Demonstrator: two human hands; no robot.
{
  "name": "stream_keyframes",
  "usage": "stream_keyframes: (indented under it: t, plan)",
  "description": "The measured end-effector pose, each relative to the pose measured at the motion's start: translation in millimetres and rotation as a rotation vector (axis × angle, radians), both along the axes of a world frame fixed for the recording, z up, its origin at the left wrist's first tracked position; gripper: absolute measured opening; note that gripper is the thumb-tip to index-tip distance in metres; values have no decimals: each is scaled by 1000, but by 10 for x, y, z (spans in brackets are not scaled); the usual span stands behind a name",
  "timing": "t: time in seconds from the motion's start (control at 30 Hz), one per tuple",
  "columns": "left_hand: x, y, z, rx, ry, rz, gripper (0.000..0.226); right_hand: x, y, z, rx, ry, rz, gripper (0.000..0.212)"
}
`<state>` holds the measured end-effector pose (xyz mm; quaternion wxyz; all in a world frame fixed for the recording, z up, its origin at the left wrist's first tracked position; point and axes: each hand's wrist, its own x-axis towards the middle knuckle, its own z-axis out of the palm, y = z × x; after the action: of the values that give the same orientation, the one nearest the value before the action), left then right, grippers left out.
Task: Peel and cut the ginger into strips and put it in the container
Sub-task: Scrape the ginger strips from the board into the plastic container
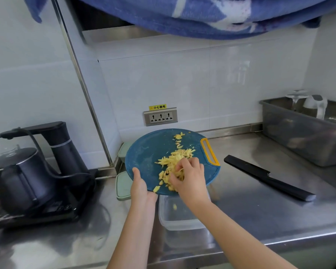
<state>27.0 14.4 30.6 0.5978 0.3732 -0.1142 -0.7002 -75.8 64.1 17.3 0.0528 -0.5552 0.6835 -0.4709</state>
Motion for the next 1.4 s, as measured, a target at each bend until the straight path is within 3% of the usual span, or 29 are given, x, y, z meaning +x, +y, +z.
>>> stream_keyframes:
  t: [0.2, 0.43, 0.57, 0.87, 1.1, 1.2, 1.27, 1.4]
  plan:
    - [-26, 32, -7, 4, -26, 25, 29, 92, 44, -97, -58, -8, 6, 10]
    - [-31, 57, 3, -3, -51, 20, 28, 60, 175, -208, -153, 228, 38, 17]
    - [-102, 67, 23, -18, -44, 15, 30, 52, 258, -268, -202, 342, 12, 34]
    - [-181, 0, 71, 24, -83, 19, 30, -16, 179, -200, -165, 427, 10, 44]
    - [-61, -150, 5, -18, 31, 4, 31, -282, -94, 191, -189, 138, 52, 39]
    - [-32, -178, -39, -23, 22, -24, 30, -573, -435, 459, 79, -20, 80, 46]
    - [-30, -188, -56, -14, 23, -50, 34, -658, -606, 529, 244, -26, 153, 54]
    - [-52, -228, -50, -27, 36, -78, 41, -507, -660, 550, 312, -40, 306, 53]
